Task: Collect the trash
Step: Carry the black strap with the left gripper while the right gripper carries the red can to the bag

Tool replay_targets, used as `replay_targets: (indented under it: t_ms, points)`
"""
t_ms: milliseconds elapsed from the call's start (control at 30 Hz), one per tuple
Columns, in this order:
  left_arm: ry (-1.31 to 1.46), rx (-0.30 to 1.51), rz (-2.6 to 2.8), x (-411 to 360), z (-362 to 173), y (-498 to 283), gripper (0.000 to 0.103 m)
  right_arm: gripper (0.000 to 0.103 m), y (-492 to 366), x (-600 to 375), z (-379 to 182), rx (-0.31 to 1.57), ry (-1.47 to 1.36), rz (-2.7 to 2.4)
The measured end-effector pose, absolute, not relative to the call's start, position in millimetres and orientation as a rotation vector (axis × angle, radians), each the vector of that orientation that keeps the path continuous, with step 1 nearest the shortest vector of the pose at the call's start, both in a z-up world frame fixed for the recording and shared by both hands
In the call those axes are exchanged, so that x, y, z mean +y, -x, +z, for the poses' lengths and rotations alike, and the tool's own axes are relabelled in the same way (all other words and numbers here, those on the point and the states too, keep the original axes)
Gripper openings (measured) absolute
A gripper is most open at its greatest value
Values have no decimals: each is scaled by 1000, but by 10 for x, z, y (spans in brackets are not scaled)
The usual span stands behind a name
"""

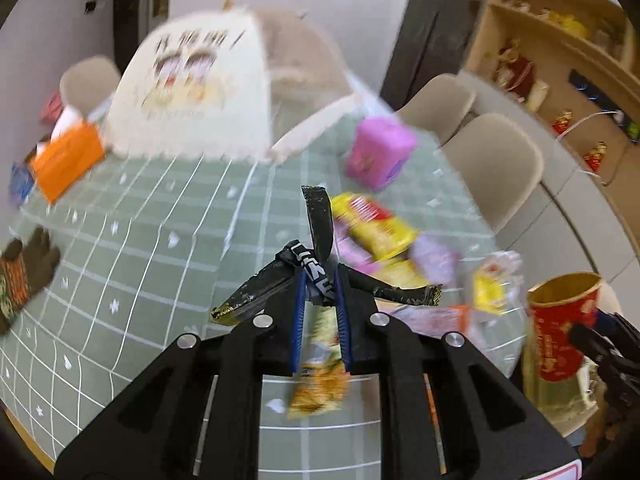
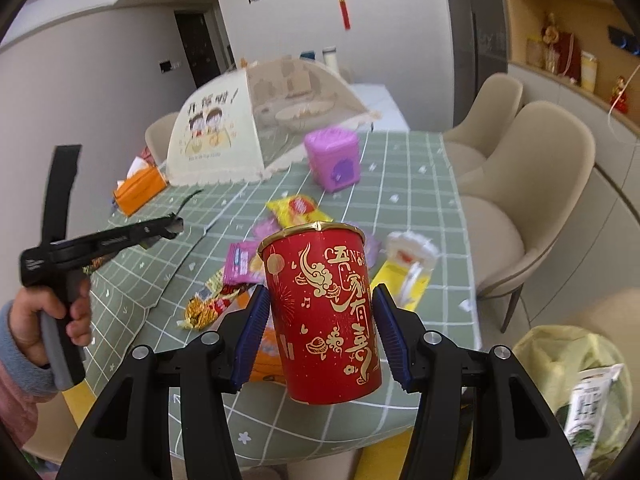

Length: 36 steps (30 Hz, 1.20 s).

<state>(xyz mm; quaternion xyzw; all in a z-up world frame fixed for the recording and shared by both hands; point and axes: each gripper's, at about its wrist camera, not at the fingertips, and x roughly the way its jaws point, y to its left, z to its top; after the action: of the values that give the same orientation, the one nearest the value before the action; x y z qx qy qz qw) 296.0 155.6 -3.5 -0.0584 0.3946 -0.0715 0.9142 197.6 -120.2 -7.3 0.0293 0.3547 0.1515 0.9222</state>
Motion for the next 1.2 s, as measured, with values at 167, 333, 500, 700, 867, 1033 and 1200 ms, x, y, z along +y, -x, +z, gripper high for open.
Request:
replay_targets:
  t_ms: [167,333,500,700,867,1033,1200]
  points:
    - [136,744,-242,1107,377,-2748,14,50,-1734,-1490,197,646,-26,288]
    - [132,698,-336,564,653,-2518,14,50,-1479,-1877,372,597,-9,258]
    - [91,684,-416,-95,708,-2234,14,50,-1243,-2362,441,581,13,201]
    - [83,741,-496,-868,540,-1957,14,50,-974,-3063,404,599,4,125]
    - [101,813,-583,-1428,318,-1817,14,50,-760,-3586,340,608,-40,55]
    - [83,888,-665,-1906,55,-1715,14,50,-564,-3998,243,609,-117,-5]
    - [71,933,-735,-2290,-175,-1762,14,50,-480,-4223,111,619,-195,-28]
